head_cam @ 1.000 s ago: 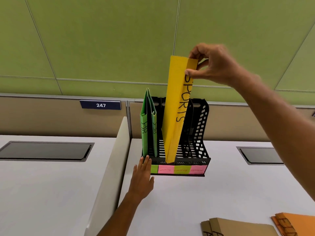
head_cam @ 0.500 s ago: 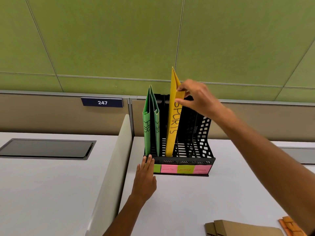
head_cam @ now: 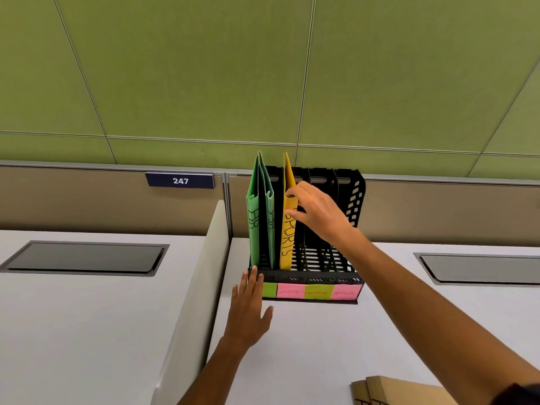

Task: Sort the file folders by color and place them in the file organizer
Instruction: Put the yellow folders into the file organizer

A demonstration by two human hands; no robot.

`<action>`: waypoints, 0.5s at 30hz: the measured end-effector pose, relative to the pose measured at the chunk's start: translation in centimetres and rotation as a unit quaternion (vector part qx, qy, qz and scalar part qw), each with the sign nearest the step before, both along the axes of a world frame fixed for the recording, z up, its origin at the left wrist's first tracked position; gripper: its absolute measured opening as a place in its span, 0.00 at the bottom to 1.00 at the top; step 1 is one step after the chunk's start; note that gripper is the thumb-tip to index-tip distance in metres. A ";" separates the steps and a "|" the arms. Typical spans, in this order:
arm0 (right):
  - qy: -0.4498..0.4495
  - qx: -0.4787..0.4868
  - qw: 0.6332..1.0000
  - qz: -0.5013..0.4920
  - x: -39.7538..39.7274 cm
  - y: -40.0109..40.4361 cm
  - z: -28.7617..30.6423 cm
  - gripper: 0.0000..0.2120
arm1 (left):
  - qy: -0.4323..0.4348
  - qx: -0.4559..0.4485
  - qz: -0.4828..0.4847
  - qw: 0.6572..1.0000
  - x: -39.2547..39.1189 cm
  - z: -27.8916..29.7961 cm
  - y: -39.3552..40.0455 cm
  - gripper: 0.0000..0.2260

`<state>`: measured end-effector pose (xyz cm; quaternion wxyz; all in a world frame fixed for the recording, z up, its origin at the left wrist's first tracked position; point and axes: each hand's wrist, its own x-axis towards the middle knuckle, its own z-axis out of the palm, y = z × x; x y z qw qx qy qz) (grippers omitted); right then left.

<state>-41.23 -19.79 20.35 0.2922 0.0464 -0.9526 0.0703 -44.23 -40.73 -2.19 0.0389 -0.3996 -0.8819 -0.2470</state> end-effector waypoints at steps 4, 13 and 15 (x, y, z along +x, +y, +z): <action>0.014 -0.034 0.999 -0.027 1.7 -0.6 -1.0 0.26 | 0.007 -0.004 0.009 1.000 0.7 0.7 -0.1 0.35; 0.057 -0.109 0.981 -0.151 9.0 -3.3 -7.4 0.36 | 0.006 -0.007 -0.009 1.000 5.1 2.0 -0.5 0.37; 0.035 -0.110 0.981 -0.157 10.7 -3.8 -9.2 0.36 | 0.002 -0.009 -0.016 1.000 6.3 2.0 -0.5 0.37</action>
